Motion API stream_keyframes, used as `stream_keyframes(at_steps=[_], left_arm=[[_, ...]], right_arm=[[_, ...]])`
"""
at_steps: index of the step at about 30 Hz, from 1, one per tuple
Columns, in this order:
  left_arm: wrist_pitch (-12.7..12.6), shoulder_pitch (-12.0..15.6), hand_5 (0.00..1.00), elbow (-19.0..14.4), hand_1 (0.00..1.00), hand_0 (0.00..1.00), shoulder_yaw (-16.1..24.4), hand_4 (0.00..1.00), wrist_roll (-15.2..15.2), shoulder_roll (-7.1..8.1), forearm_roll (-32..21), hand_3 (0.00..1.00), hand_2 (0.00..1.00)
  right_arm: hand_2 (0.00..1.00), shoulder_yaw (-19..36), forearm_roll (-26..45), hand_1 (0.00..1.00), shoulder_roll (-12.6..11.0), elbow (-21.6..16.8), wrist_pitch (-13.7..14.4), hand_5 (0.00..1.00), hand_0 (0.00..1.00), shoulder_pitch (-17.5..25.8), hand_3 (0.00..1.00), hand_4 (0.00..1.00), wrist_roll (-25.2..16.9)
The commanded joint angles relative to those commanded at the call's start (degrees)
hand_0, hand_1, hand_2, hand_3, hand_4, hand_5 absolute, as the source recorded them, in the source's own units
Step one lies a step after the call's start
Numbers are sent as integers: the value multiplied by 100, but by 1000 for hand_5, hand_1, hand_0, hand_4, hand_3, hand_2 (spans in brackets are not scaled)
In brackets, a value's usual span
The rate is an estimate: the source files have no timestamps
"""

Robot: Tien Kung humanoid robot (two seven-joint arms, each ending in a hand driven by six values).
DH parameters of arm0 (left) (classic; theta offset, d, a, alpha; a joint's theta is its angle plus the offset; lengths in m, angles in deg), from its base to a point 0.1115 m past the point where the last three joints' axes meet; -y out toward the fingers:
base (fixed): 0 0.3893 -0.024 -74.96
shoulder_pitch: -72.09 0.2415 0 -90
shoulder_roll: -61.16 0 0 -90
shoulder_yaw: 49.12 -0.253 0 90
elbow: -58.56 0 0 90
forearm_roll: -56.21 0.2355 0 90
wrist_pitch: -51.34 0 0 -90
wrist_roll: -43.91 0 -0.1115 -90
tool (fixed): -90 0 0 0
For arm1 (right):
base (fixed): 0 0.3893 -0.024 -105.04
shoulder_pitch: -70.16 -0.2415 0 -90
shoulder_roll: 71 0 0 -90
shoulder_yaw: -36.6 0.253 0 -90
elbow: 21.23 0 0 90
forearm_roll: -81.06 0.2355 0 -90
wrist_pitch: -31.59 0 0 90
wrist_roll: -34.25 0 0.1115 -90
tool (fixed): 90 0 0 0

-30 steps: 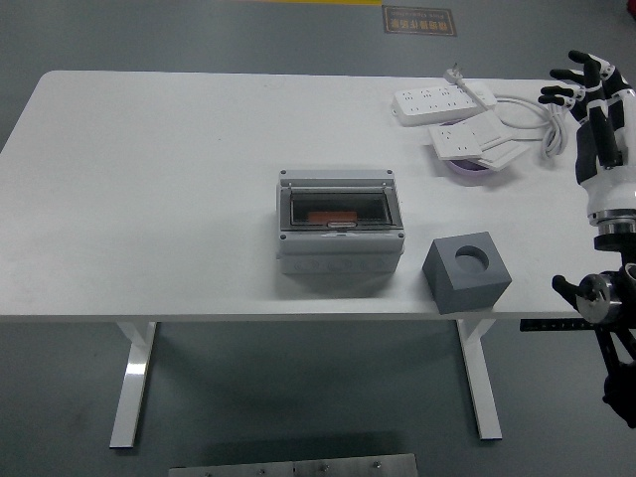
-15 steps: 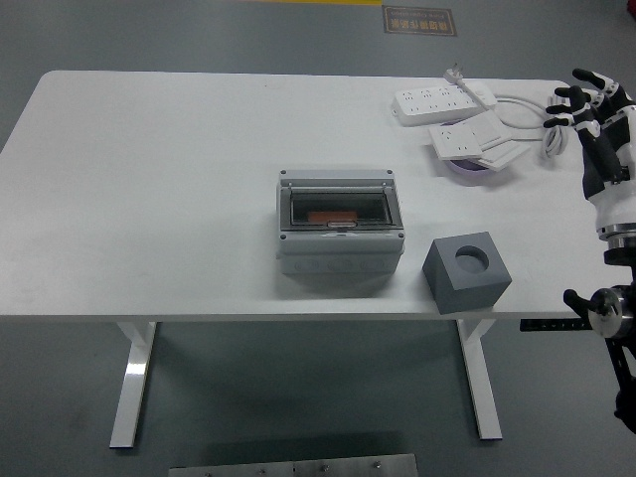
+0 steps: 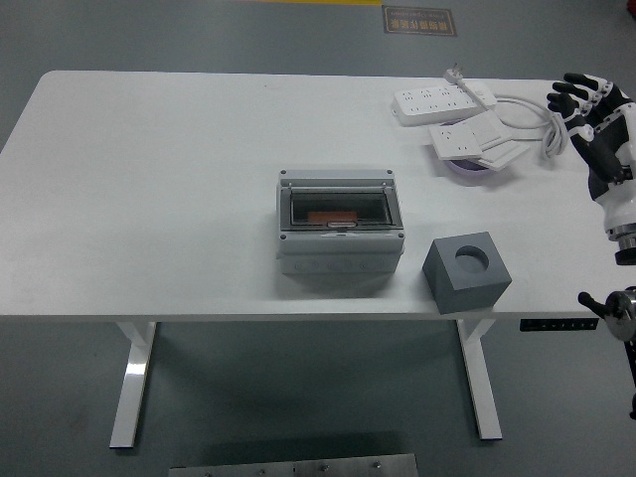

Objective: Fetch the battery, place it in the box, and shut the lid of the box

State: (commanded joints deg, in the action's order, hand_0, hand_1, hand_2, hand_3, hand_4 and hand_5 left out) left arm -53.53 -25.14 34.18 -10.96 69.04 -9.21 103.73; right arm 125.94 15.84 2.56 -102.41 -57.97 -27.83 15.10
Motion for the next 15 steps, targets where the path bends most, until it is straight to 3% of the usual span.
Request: stream_keyframes(at_steps=[5, 6, 11, 12, 15], left_arm=[[-22, 15, 2, 1, 696, 628, -48, 503, -27, -22, -89, 550, 583], [-23, 14, 2, 1, 696, 629, -53, 503, -30, -28, -98, 550, 584], [-17, 6, 2, 0, 696, 629, -48, 503, -22, -62, -86, 550, 584], [-15, 4, 2, 0, 696, 630, -41, 502, -17, -66, -75, 549, 583], [-11, -3, 2, 1, 696, 630, -31, 502, -13, -69, -55, 549, 583]], right_arm=[[783, 76, -370, 755, 3, -98, 77, 312, 768, -12, 778, 837, 117], [998, 99, -413, 965, 8, -113, 122, 236, 916, -13, 998, 969, 109], [998, 237, -509, 965, 44, -112, 374, 236, 916, -44, 998, 969, -56], [905, 263, -523, 924, 48, -104, 437, 85, 884, -54, 998, 890, -97], [905, 312, -550, 924, 50, -81, 575, 85, 884, -82, 998, 890, -178]])
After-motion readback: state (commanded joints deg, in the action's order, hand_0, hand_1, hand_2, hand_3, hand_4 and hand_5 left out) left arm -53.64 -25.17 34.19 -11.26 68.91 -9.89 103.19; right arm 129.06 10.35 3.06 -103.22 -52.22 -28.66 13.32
